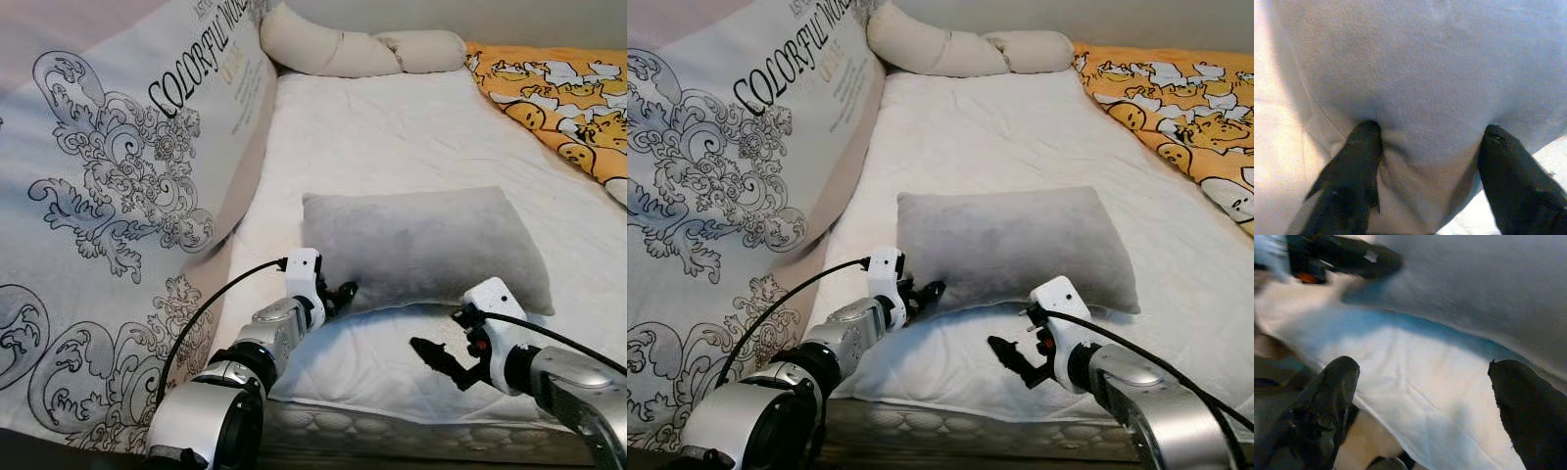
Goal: Clean up the room
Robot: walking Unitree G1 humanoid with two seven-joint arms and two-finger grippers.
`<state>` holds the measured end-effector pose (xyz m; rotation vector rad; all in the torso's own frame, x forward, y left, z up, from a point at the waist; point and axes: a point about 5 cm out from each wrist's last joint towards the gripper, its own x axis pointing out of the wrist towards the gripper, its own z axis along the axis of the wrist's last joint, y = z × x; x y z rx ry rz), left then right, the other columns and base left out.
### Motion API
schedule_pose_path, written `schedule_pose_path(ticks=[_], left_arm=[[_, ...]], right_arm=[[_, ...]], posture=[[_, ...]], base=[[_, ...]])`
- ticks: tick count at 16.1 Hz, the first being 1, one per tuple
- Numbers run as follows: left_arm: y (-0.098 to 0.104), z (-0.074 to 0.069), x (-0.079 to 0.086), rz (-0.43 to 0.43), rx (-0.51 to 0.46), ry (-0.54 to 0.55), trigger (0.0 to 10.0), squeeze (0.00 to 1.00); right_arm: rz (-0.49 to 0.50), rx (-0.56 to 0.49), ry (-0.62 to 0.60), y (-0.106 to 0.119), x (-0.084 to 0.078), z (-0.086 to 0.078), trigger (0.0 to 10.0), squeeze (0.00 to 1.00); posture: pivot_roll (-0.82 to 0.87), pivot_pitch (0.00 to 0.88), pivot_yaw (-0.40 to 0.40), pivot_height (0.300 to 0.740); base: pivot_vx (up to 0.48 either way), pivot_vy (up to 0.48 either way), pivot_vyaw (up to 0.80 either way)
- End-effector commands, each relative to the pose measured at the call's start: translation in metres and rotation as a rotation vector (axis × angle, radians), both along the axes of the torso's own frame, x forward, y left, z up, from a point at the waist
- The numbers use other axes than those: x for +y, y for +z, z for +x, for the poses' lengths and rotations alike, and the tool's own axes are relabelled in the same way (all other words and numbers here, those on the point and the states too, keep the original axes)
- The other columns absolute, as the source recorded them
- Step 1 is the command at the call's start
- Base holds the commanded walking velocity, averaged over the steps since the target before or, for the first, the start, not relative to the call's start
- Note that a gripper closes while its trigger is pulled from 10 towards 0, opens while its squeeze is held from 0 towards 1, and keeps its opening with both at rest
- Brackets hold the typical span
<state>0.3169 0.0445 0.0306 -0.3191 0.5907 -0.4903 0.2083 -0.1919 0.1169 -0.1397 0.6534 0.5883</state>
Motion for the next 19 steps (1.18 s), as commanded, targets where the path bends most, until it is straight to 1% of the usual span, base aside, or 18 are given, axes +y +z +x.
schedule_pose_path(ticks=[1, 2, 4, 12, 14, 15, 16, 17, 19], left_arm=[[0.008, 0.001, -0.019, -0.031, -0.016, -0.043, 0.0, 0.0], [0.008, 0.001, -0.019, -0.032, -0.016, -0.047, 0.0, 0.0], [0.008, 0.0, -0.019, -0.037, -0.016, -0.051, 0.0, 0.0], [0.01, 0.001, -0.021, -0.049, -0.016, -0.063, 0.0, 0.0], [0.013, 0.004, -0.018, -0.054, -0.026, -0.049, 0.0, 0.0], [0.016, 0.008, -0.015, -0.066, -0.038, -0.037, 0.0, 0.0], [0.021, 0.012, -0.012, -0.078, -0.058, -0.029, 0.0, 0.0], [0.029, 0.019, -0.006, -0.109, -0.088, -0.017, 0.0, 0.0], [0.035, 0.024, -0.002, -0.127, -0.111, -0.018, 0.0, 0.0]], right_arm=[[0.036, -0.018, 0.07, 0.006, 0.005, -0.003, 10.0, 0.0], [0.055, -0.018, 0.108, 0.009, 0.005, -0.005, 10.0, 0.0], [0.052, -0.014, 0.139, 0.01, 0.003, -0.006, 10.0, 0.0], [0.044, -0.018, 0.148, 0.008, 0.001, -0.007, 10.0, 0.0], [0.01, -0.007, 0.109, 0.004, -0.004, -0.005, 10.0, 0.0], [-0.025, 0.007, 0.068, -0.001, -0.008, -0.002, 10.0, 0.0], [-0.066, 0.013, 0.011, -0.007, -0.013, 0.002, 10.0, 0.0], [-0.128, 0.014, -0.132, -0.016, -0.025, 0.01, 10.0, 0.0], [-0.151, 0.01, -0.22, -0.022, -0.032, 0.016, 10.0, 0.0]], posture=[[-0.35, 0.0, 0.061, 0.74], [-0.35, 0.0, 0.061, 0.74], [-0.35, 0.0, 0.061, 0.74], [-0.36, 0.0, 0.068, 0.74], [-0.35, 0.0, 0.07, 0.74], [-0.35, 0.0, 0.072, 0.74], [-0.34, 0.0, 0.073, 0.74], [-0.32, 0.0, 0.074, 0.74], [-0.31, 0.0, 0.073, 0.74]], base=[[0.0, 0.0, 0.0], [0.0, 0.0, 0.0], [0.0, 0.0, 0.0], [0.0, 0.0, 0.0], [0.0, 0.0, 0.0], [0.0, 0.0, 0.0], [0.0, 0.0, 0.0], [0.0, 0.0, 0.0], [0.0, 0.0, 0.0]])
